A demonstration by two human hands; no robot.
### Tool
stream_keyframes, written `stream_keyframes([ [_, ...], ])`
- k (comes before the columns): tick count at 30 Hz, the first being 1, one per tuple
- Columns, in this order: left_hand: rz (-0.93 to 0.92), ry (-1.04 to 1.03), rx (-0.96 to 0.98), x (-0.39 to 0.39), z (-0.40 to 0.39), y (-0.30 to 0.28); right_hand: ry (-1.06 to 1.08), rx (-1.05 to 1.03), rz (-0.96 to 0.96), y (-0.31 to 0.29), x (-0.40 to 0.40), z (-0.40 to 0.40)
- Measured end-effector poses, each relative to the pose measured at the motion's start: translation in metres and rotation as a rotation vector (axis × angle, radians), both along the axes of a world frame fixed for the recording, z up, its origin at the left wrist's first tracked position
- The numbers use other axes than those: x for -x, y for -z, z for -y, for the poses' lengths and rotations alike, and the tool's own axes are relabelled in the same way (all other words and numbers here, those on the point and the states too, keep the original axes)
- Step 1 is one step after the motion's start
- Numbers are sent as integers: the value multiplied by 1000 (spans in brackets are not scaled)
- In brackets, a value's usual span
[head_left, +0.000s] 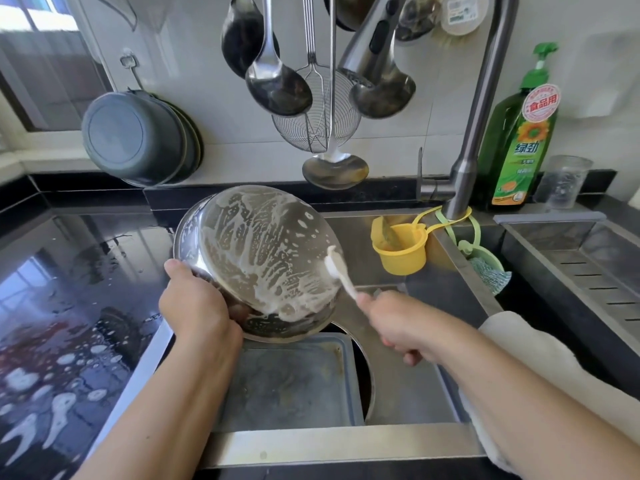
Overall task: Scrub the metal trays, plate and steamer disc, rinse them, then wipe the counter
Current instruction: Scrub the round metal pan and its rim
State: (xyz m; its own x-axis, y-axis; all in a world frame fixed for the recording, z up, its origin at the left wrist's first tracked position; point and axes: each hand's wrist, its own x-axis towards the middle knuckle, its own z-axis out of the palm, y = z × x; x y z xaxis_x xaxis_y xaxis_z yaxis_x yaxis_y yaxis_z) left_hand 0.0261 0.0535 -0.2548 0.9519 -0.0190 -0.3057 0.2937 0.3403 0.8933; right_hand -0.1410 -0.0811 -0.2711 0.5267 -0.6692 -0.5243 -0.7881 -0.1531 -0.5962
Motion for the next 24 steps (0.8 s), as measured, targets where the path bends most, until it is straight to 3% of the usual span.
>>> stream_keyframes([
  [3,-5,7,-17,-1,1,2,-136,-44,11,-3,-2,-16],
  [8,3,51,-47,-3,1,5,110,-17,33,-9,2,9],
  [12,-16,98,-81,1,4,6,-165,-157,52,-6,2,-19],
  [16,-47,116,-66,10,5,2,47,-13,48,-7,1,11],
  [21,13,150,-143,10,6,4,-71,-61,22,-2,0,-4],
  [24,16,143,-167,7,5,9,77,-32,-50,-11,2,15],
])
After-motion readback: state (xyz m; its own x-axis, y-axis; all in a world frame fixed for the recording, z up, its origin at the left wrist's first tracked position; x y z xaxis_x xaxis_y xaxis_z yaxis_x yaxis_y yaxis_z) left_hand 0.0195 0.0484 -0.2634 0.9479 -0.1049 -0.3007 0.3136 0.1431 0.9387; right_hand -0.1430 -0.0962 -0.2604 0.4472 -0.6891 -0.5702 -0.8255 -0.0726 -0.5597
